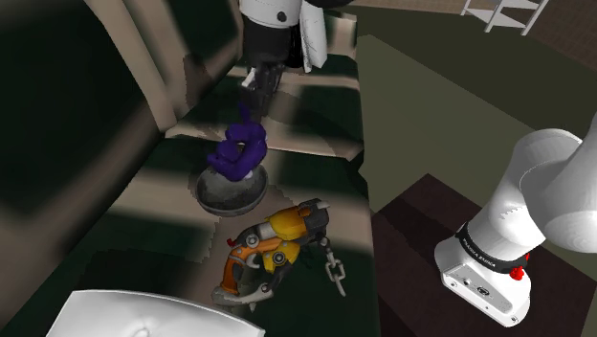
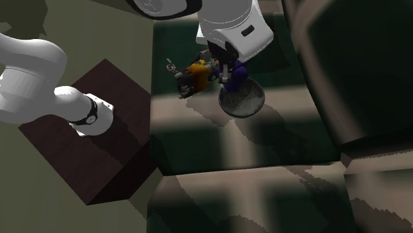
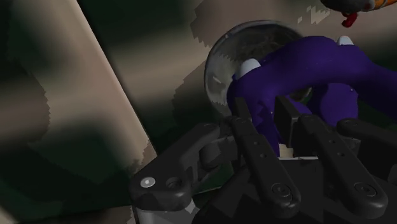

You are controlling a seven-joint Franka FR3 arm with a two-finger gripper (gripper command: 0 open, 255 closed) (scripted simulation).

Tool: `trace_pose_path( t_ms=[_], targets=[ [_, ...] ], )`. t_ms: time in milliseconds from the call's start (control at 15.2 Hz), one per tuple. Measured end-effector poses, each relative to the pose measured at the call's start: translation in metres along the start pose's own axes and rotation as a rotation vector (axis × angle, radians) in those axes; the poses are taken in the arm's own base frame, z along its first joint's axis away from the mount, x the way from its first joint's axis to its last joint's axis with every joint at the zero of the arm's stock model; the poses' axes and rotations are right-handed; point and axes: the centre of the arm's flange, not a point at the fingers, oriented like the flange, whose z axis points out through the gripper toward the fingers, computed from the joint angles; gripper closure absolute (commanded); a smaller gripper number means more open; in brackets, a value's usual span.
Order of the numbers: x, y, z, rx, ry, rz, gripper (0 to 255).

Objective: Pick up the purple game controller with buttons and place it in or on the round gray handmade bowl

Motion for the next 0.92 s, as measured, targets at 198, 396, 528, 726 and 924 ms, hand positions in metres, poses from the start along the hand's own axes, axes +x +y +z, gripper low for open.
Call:
trace_pose_path(
  t_ms=[198, 396, 528, 726, 924],
  targets=[
    [0.039, 0.000, -0.016, 0.000, -0.001, 0.000, 255],
    [0.063, 0.004, -0.020, 0.000, -0.001, 0.001, 255],
    [0.064, 0.005, -0.012, 0.000, -0.001, 0.000, 255],
    [0.063, 0.006, 0.002, 0.000, -0.001, 0.000, 255],
    [0.060, 0.006, 0.018, 0.000, -0.002, 0.000, 255]
  ],
)
